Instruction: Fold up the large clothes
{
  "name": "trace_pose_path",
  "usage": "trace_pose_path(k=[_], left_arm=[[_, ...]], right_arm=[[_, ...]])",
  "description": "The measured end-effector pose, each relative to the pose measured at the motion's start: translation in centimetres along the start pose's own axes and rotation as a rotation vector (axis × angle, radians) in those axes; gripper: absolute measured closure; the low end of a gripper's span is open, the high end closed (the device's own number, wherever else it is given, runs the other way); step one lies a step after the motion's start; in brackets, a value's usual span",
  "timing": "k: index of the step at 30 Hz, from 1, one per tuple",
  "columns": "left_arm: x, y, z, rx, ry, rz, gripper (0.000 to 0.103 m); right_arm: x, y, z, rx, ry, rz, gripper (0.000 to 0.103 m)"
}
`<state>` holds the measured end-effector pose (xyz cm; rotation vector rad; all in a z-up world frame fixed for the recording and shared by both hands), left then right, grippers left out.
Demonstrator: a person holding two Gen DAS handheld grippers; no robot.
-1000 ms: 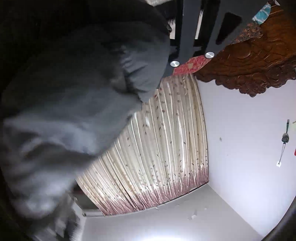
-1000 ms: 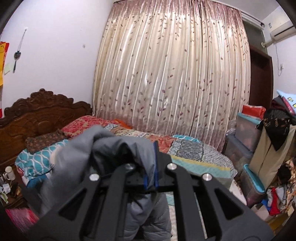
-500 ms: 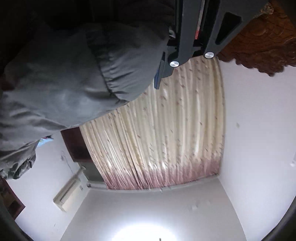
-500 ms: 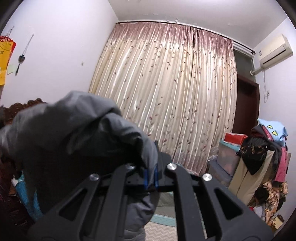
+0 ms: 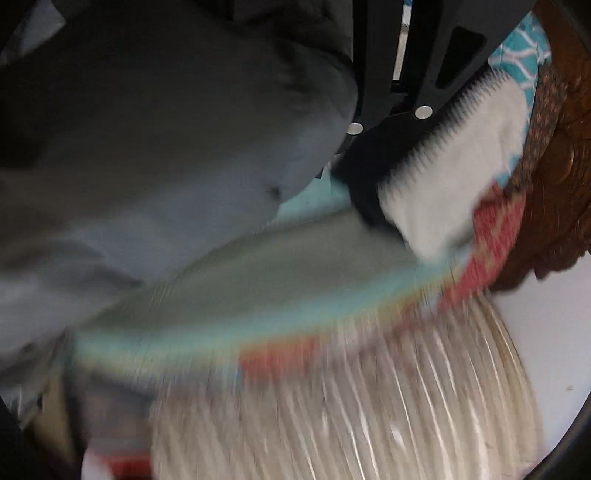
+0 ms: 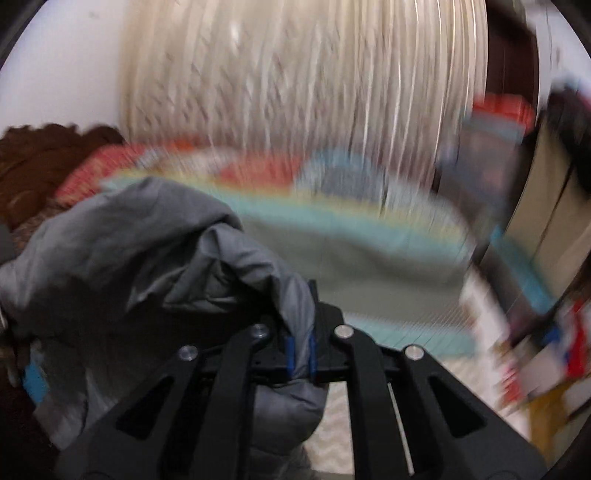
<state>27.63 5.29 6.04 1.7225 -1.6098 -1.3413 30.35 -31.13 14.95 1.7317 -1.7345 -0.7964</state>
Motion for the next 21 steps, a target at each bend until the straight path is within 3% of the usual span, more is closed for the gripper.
trace_pose_path(k=[2,3,5,8,10,12,14,16,19,21], left_arm=[[2.4,-7.9,2.6,-0.182,-0.03,-0.05,0.058],[3.4,-11.2,4.3,-0.268,-0.037,-0.057,0.058],[4.2,-12.9,5.8,-0.3,-0.05,-0.043,0.058],[3.8,-12.1,5.9,-0.204,-0.081,-0.043,0.058],[3.5,-10.6,5.7,-0.141,-0.09,0.01,0.057],[3.2,-7.2,5.1,-0.067,-0.123,0.05,0.055],[2.3,-3.6,6.1,0.024,-0.127,0.096,0.048],[0.9,-1.4,7.8,0.085,-0.096,0.159,0.034],[-1.5,1.5,10.2,0.135,-0.028,0.216,0.017],[-2.8,2.2,12.7,0.159,0.032,0.25,0.008]], right_arm=[[1.2,-7.6,3.9,-0.129,-0.171,-0.071,0.066],[1.7,-10.8,6.7,-0.2,-0.293,-0.172,0.065],[1.6,-13.9,10.9,-0.28,-0.433,-0.31,0.06],[2.3,-13.4,15.1,-0.289,-0.46,-0.388,0.046],[3.1,-10.9,16.5,-0.253,-0.414,-0.396,0.043],[4.0,-7.1,18.3,-0.19,-0.327,-0.359,0.028],[4.4,-4.1,20.4,-0.151,-0.279,-0.288,0.015],[4.2,-2.0,23.1,-0.152,-0.244,-0.26,0.014],[4.5,-1.4,28.5,-0.224,-0.23,-0.206,0.013],[4.4,-2.1,32.0,-0.305,-0.246,-0.219,0.013]])
Point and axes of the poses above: each gripper's, at about its wrist camera, not at the fingertips, and y roughly against the way its jaws point, x to its right, z to its underside, the point moved 10 cm from there along -y, roughly the way its jaws point, and after that the axes turned 14 degrees about -x, right-handed, at the moved point
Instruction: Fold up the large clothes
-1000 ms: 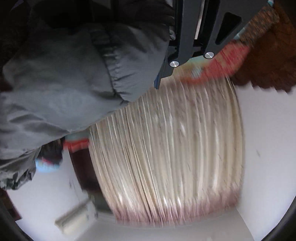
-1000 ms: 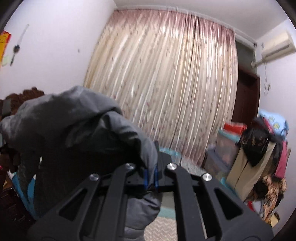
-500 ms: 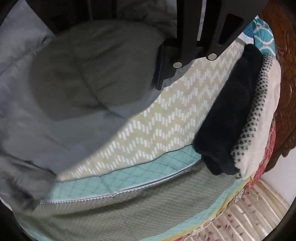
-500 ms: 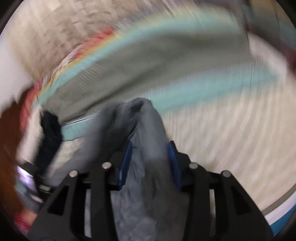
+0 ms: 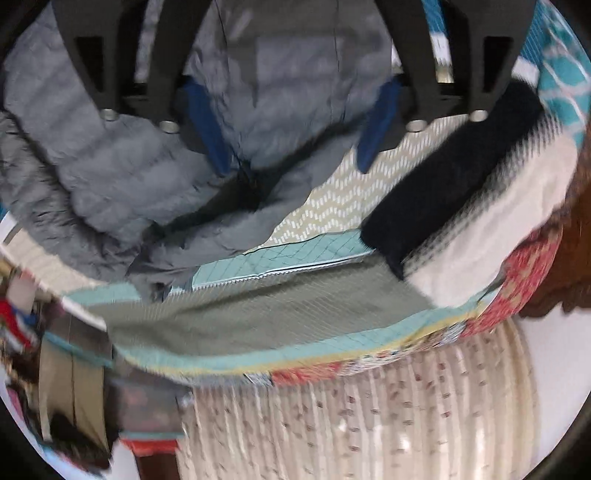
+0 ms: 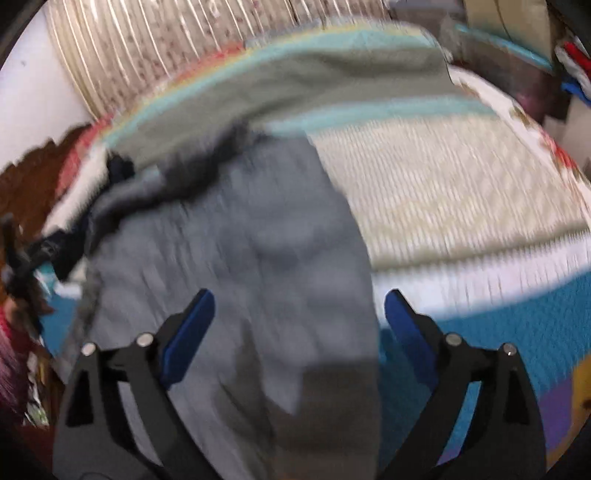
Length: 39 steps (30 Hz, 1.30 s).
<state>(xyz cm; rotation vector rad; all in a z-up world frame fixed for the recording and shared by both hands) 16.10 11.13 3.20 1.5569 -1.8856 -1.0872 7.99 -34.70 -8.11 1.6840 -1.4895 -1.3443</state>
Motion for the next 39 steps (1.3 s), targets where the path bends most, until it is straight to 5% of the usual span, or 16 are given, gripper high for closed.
trace_pose_path(k=[1,2,3,5,8,12,14,15,17,20,24,26,30,33,35,39], left_arm=[[-0.4,0.3,1.0,0.006,0.02,0.004,0.005],[-0.4,0.5,2.2,0.004,0.04,0.003,0.005],[-0.5,0.5,3.4,-0.01,0.051,0.0,0.004],[-1.5,0.5,5.4,-0.05,0.054,0.0,0.004],[-2.3,0.8,7.7,-0.08,0.099,0.019,0.004],[-2.1,0.4,9.1,-0.108,0.147,0.023,0.004],[-2.0,-0.2,9.4,-0.133,0.171,0.005,0.004],[-1.7,-0.4,9.6,-0.149,0.189,-0.004,0.004],[-2.5,-0.4,9.9,-0.155,0.215,0.007,0.004],[-2.9,0.1,10.3,-0.148,0.248,0.028,0.004],[-2.6,0.8,11.2,-0.156,0.262,0.056,0.004],[-2.0,1.4,11.6,-0.15,0.262,0.075,0.004],[-1.2,3.2,13.6,-0.131,0.261,0.054,0.004],[-2.8,4.1,16.2,-0.142,0.285,-0.009,0.004],[-4.6,4.7,18.1,-0.167,0.313,-0.075,0.004],[-8.7,6.5,20.7,-0.168,0.42,-0.117,0.004]], right_arm=[[0.2,-0.9,1.2,-0.053,-0.02,-0.033,0.024],[0.0,-1.4,2.0,-0.091,-0.033,-0.071,0.065],[-0.4,-1.3,2.2,-0.11,-0.035,-0.106,0.083],[-0.1,0.3,0.8,-0.082,0.013,-0.033,0.099],[1.7,4.8,-4.3,-0.001,0.102,0.201,0.1],[7.1,11.3,-15.0,0.146,0.255,0.818,0.096],[10.4,11.2,-18.0,0.14,0.239,0.964,0.048],[11.7,11.0,-18.6,0.136,0.204,0.978,0.04],[12.3,10.5,-19.6,0.161,0.083,0.882,0.039],[6.2,9.6,-20.1,0.298,-0.008,0.564,0.032],[-10.5,-1.2,-17.4,0.055,0.204,0.054,0.035],[-16.8,-7.3,-15.9,-0.091,0.31,0.003,0.051],[-27.4,-17.6,-18.9,-0.228,0.424,0.044,0.056],[-34.8,-19.1,-27.3,-0.046,0.44,0.11,0.056],[-38.0,-18.6,-30.8,0.059,0.436,0.158,0.039],[-42.2,-17.8,-29.1,0.04,0.46,0.1,0.037]])
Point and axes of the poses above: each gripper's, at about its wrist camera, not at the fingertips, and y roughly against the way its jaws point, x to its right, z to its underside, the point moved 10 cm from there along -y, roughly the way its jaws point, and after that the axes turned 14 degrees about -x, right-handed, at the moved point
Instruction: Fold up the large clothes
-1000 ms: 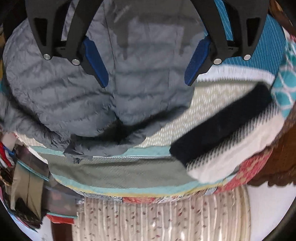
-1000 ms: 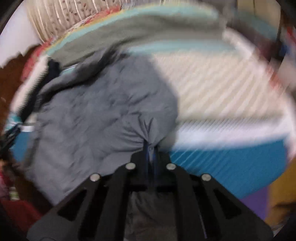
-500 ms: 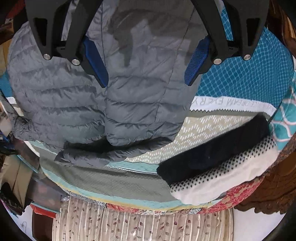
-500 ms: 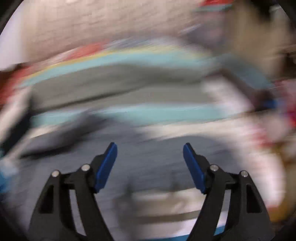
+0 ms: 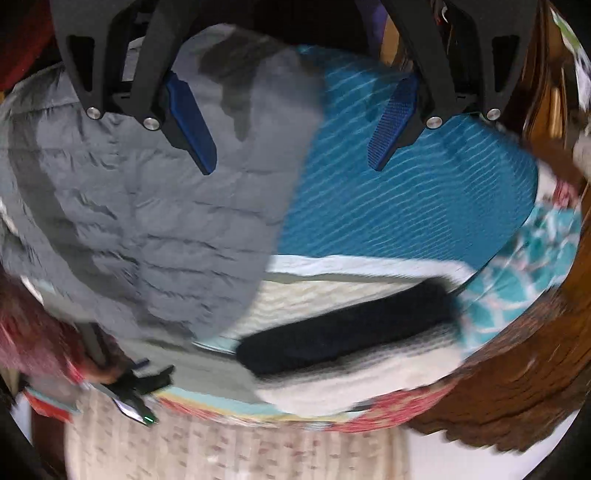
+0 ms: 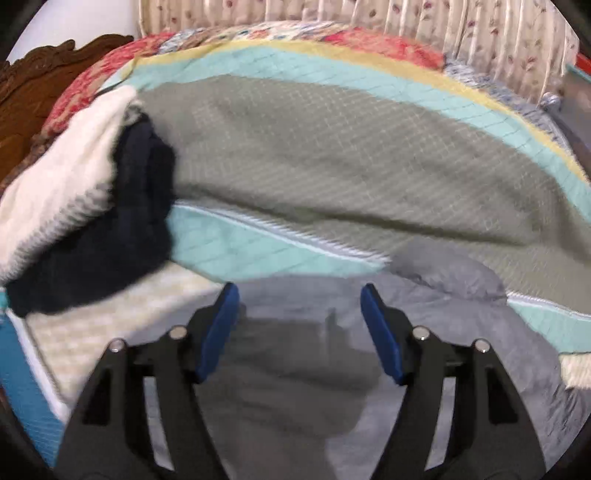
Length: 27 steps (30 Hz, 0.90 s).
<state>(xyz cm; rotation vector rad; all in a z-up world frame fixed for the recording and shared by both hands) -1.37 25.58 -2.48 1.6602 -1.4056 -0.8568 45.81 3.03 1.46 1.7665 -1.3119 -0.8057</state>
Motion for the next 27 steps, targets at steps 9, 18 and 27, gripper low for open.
trace_pose_path(k=[9,18,27], left_arm=[[-7.6,-1.7,0.7,-0.081,0.187,-0.007,0.004],[-10.7,-3.4,3.1,-0.118,0.303,0.056,0.004],[-15.7,-0.1,5.2,-0.05,0.426,-0.001,0.004]], right_arm=[[-17.8,11.5,26.0,0.058,0.715,-0.308,0.018],[-29.1,7.8,38.4,-0.101,0.945,-0.244,0.018],[-37.4,9.8,24.3,-0.121,0.708,-0.463,0.097]])
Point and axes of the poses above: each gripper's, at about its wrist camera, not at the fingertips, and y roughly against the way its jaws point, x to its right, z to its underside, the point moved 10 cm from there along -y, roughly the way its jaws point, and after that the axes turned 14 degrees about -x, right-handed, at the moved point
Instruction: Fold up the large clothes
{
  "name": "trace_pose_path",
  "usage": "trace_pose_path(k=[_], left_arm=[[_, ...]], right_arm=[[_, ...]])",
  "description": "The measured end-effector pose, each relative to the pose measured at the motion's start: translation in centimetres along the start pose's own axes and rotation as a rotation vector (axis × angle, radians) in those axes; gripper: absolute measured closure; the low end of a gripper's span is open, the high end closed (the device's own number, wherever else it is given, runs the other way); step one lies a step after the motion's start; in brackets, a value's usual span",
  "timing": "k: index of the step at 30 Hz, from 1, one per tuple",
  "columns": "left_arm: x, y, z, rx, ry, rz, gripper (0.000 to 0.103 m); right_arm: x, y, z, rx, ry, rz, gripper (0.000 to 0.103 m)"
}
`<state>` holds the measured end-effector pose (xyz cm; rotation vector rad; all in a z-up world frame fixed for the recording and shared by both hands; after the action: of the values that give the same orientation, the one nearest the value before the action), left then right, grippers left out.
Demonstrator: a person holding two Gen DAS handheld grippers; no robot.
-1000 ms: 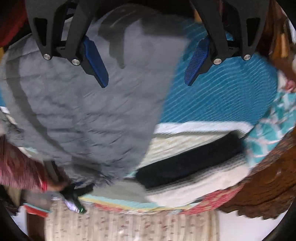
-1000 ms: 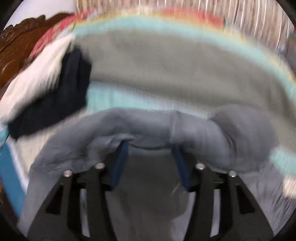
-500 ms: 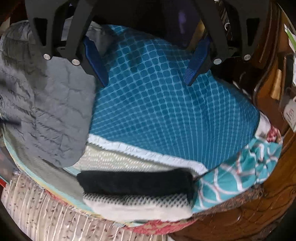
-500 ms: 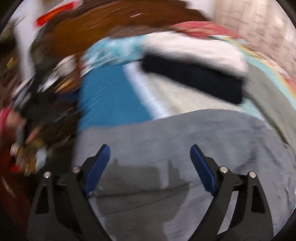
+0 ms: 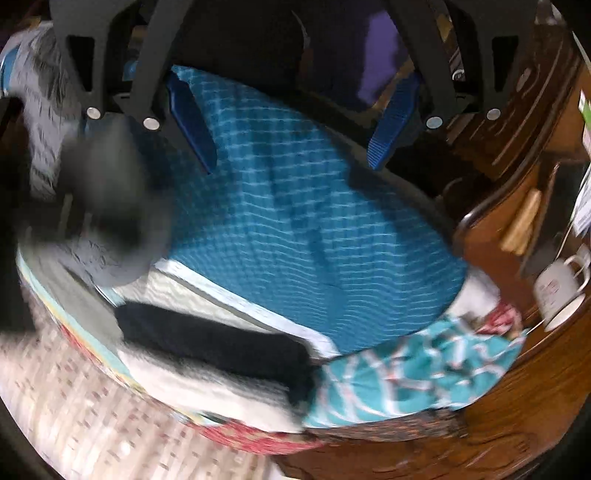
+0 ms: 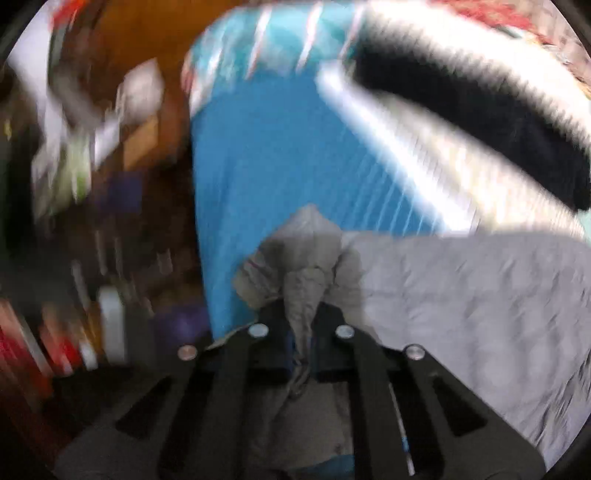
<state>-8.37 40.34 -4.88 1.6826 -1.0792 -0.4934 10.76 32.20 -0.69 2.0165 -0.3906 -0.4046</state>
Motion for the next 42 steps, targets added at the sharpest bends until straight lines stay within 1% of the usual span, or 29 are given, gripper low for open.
trace_pose_path(k=[1,2,3,5,7,9,10,12,14,15,17,18,19,21,22,24,25,26,27,30,31,33,34,36,37,39,40,41,42], left_arm=[[-0.6,0.2,-0.2,0.003,0.028,0.005,0.004],[-0.8,0.4,-0.4,0.006,0.044,0.014,0.004],[-0.8,0.6,-0.5,0.011,0.053,0.022,0.004],[-0.3,1.1,-0.8,0.027,0.058,0.037,0.004],[0.8,1.4,-1.4,0.04,0.034,0.044,0.004],[2.5,1.2,-2.1,0.042,-0.003,0.038,0.004],[3.7,0.9,-2.7,0.04,-0.032,0.039,0.004],[6.2,0.3,-3.8,0.032,-0.083,0.047,0.004],[9.5,-0.1,-5.1,0.032,-0.139,0.07,0.004],[11.6,-0.3,-6.0,0.035,-0.175,0.087,0.004],[15.5,-0.7,-7.3,0.04,-0.235,0.102,0.004],[18.3,-1.1,-8.3,0.047,-0.276,0.114,0.004],[20.1,-1.4,-8.8,0.051,-0.299,0.119,0.004],[25.0,-2.3,-10.3,0.056,-0.354,0.144,0.004],[27.0,-2.8,-10.9,0.05,-0.373,0.161,0.004],[31.7,-4.3,-12.1,0.017,-0.403,0.204,0.004],[34.4,-5.4,-12.7,-0.009,-0.419,0.23,0.004],[35.9,-6.1,-13.0,-0.024,-0.427,0.238,0.004],[38.1,-7.1,-13.5,-0.046,-0.44,0.248,0.004],[43.1,-10.0,-14.5,-0.098,-0.467,0.255,0.004],[44.6,-11.2,-14.6,-0.119,-0.478,0.246,0.004],[46.8,-13.3,-14.9,-0.147,-0.494,0.223,0.004],[47.4,-14.1,-15.0,-0.158,-0.499,0.214,0.004],[48.3,-16.4,-15.0,-0.193,-0.51,0.188,0.004],[48.7,-17.9,-15.3,-0.203,-0.506,0.143,0.004],[48.1,-19.9,-15.7,-0.209,-0.485,0.062,0.004],[47.4,-20.8,-16.0,-0.205,-0.472,0.01,0.004],[46.6,-21.8,-16.3,-0.197,-0.451,-0.054,0.004],[45.9,-22.6,-16.5,-0.191,-0.431,-0.087,0.004]], right_arm=[[0.4,1.6,-2.0,0.05,-0.023,-0.026,0.097],[2.0,4.7,-5.4,0.135,-0.084,-0.076,0.097],[3.3,6.7,-7.3,0.184,-0.13,-0.114,0.097],[5.8,10.2,-9.6,0.262,-0.188,-0.153,0.097],[8.5,13.4,-10.2,0.319,-0.225,-0.176,0.097],[12.8,17.4,-8.6,0.378,-0.278,-0.176,0.097],[14.3,18.4,-8.1,0.396,-0.299,-0.172,0.097],[18.5,21.4,-5.3,0.437,-0.357,-0.151,0.097],[23.9,25.0,-0.3,0.492,-0.437,-0.11,0.097],[25.4,25.5,1.2,0.506,-0.468,-0.088,0.097],[30.7,27.5,8.2,0.527,-0.572,-0.025,0.097],[33.1,28.3,11.5,0.532,-0.625,-0.006,0.097],[34.8,28.6,13.9,0.537,-0.666,0.007,0.097],[38.7,29.4,20.7,0.559,-0.762,0.037,0.097],[39.8,29.1,23.3,0.571,-0.801,0.048,0.096],[42.6,28.6,28.5,0.585,-0.889,0.058,0.092],[44.0,28.0,30.9,0.587,-0.943,0.038,0.074],[44.8,27.1,32.8,0.579,-0.993,0.021,0.025],[46.0,26.4,35.8,0.588,-1.071,-0.007,0.005],[47.3,25.3,40.5,0.632,-1.189,-0.056,0.005],[47.8,25.3,42.3,0.643,-1.246,-0.051,0.005],[48.4,26.2,45.1,0.666,-1.284,0.021,0.005],[48.0,26.2,45.1,0.662,-1.275,0.06,0.005],[47.5,25.7,45.0,0.593,-1.223,0.15,0.005],[47.6,25.3,44.7,0.558,-1.207,0.171,0.005],[47.7,23.3,44.2,0.44,-1.17,0.23,0.006],[47.8,22.4,44.0,0.382,-1.168,0.269,0.011],[48.2,21.1,44.6,0.284,-1.181,0.329,0.038],[48.7,19.8,45.3,0.205,-1.2,0.356,0.058]])
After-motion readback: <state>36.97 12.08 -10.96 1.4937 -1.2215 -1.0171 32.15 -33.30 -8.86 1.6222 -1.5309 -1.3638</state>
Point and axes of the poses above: each gripper's, at about its wrist camera, not at the fingertips, and y roughly against the way its jaws point, x to its right, z to its underside, the point moved 10 cm from there along -y, roughly the way its jaws point, and after that the axes turned 14 degrees about -x, right-handed, at the moved point
